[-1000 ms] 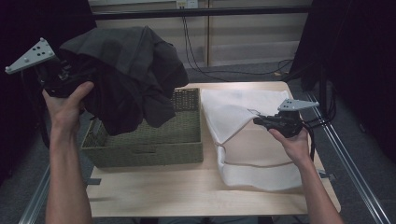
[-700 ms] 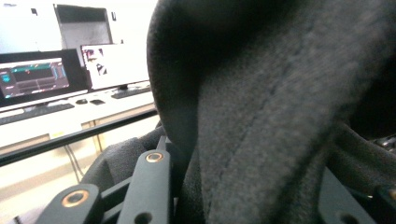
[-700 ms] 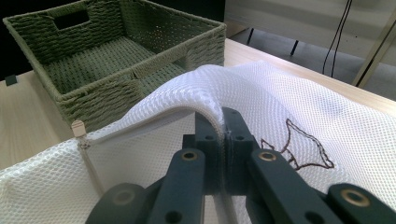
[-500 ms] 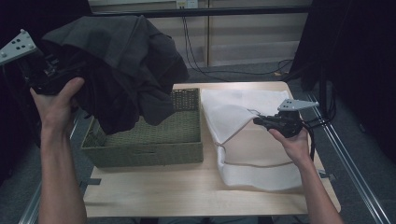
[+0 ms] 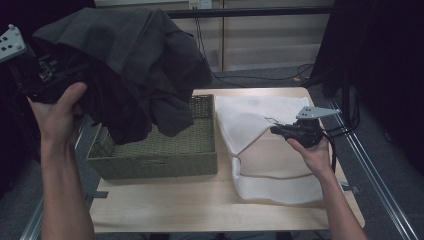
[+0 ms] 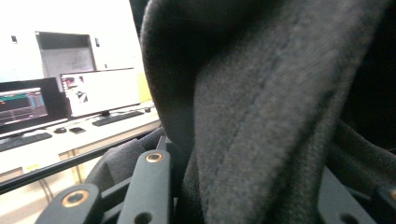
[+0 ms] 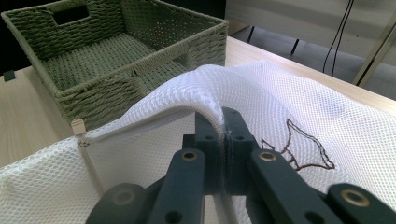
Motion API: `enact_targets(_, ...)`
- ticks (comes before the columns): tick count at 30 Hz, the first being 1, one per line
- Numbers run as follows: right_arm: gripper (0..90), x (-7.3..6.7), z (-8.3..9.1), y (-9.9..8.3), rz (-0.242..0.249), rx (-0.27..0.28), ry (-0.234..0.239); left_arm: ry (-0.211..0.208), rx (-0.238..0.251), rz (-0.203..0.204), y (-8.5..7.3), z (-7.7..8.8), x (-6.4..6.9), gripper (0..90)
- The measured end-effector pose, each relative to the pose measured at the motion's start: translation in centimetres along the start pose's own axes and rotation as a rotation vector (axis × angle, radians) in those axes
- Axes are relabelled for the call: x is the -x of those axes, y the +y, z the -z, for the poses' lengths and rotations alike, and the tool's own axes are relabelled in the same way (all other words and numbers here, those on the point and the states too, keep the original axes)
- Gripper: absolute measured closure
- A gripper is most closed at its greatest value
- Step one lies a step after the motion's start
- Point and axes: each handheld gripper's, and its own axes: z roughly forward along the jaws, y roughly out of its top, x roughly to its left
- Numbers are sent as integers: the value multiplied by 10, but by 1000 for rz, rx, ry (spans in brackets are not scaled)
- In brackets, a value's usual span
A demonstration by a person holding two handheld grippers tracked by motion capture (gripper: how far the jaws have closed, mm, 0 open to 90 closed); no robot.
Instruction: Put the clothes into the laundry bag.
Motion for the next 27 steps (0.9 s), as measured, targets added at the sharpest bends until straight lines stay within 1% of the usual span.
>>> enact_targets(1,871,0,0,0,2,1,2,-12,-4,-8,1,-2,3,662)
enact_targets(2,871,0,-1,0,2,1,3,-12,-4,-8,1,-2,3,662)
enact_targets(3,871,0,-1,0,3,2,2,-27,5,-3,3,-5,7,662)
enact_targets(4,871,0,-1,0,3,3,2,-27,5,-3,3,-5,7,662)
enact_targets(5,871,0,-1,0,4,1,-2,-43,16,-3,4,-8,11,662)
enact_targets(6,871,0,-1,0,4,1,-2,-43,16,-3,4,-8,11,662)
enact_targets(7,871,0,0,0,3,1,-2,-55,19,-7,4,-9,13,662)
enact_targets(8,871,0,0,0,4,3,-1,-63,28,-2,4,-11,15,662)
enact_targets(9,872,0,1,0,0,4,-2,-81,42,-1,3,-15,19,662)
enact_targets(11,872,0,0,0,0,3,-1,-98,50,4,2,-23,24,662)
enact_targets(12,872,0,-1,0,3,3,-1,-108,51,4,1,-27,25,662)
enact_targets(13,872,-1,-1,0,2,3,0,-108,51,4,1,-27,25,662)
enact_targets(14,871,-1,-1,0,5,1,1,-129,47,-1,1,-33,30,662)
enact_targets(16,872,-1,-1,0,3,4,-2,-141,52,3,1,-39,34,662)
enact_targets(18,872,0,0,0,3,4,0,-146,53,-1,1,-40,36,662)
enact_targets(19,872,0,0,0,4,3,-4,-162,62,1,1,-43,40,662)
enact_targets(20,872,0,1,0,2,2,-6,-161,69,3,0,-43,44,662)
enact_targets(23,872,1,1,1,3,8,-4,-190,69,-7,-3,-44,54,662)
enact_targets(25,873,1,1,1,-1,11,-4,-208,74,1,-7,-46,60,661)
enact_targets(26,873,1,1,1,-2,11,-4,-208,74,1,-7,-46,60,661)
enact_targets(27,873,1,1,1,1,9,-3,-236,86,16,-11,-48,64,661)
